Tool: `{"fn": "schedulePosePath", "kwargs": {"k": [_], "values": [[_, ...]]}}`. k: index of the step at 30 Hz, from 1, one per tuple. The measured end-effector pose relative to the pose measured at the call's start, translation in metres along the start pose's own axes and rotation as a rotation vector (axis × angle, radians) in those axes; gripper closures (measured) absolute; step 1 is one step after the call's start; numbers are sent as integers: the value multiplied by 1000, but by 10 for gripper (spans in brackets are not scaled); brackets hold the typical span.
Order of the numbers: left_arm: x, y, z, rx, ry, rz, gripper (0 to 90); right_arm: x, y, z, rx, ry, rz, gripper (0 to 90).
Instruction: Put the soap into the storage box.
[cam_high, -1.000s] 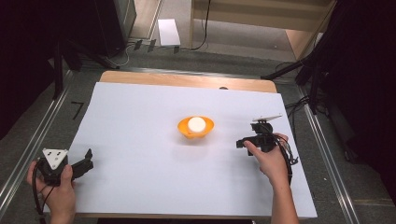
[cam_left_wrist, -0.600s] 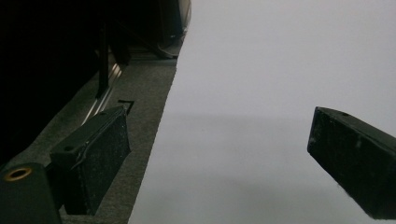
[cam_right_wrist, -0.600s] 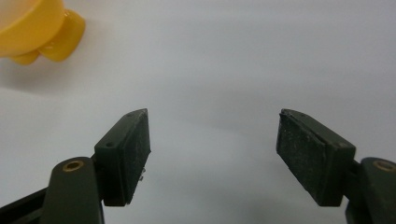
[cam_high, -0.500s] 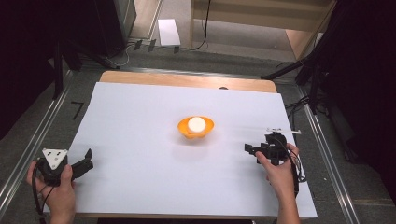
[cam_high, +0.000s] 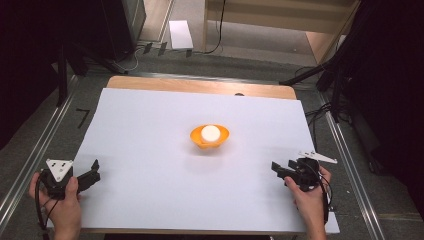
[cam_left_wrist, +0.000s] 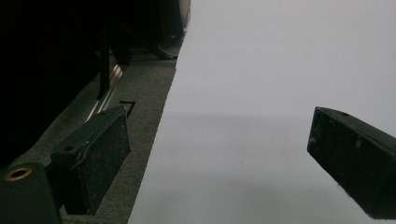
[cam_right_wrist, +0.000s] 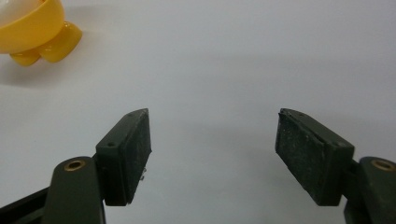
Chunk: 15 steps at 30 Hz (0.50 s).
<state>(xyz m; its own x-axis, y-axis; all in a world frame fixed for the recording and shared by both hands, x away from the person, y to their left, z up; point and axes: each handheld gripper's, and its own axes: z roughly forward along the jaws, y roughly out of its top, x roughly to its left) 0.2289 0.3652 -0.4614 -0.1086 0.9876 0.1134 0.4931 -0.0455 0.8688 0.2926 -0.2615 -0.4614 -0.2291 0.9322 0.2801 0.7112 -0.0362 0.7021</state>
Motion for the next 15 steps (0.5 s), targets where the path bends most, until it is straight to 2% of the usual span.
{"fn": "schedulePosePath", "kwargs": {"k": [5,12,15], "values": [[-1,0,0,-1,3,2,65,-10,-12,-7,-60,-5,-4,276],[-2,0,0,3,9,15,65,-26,-26,-19,-87,-8,7,270],[-1,0,0,-1,3,8,65,-33,-33,-27,-92,-25,3,270]]}}
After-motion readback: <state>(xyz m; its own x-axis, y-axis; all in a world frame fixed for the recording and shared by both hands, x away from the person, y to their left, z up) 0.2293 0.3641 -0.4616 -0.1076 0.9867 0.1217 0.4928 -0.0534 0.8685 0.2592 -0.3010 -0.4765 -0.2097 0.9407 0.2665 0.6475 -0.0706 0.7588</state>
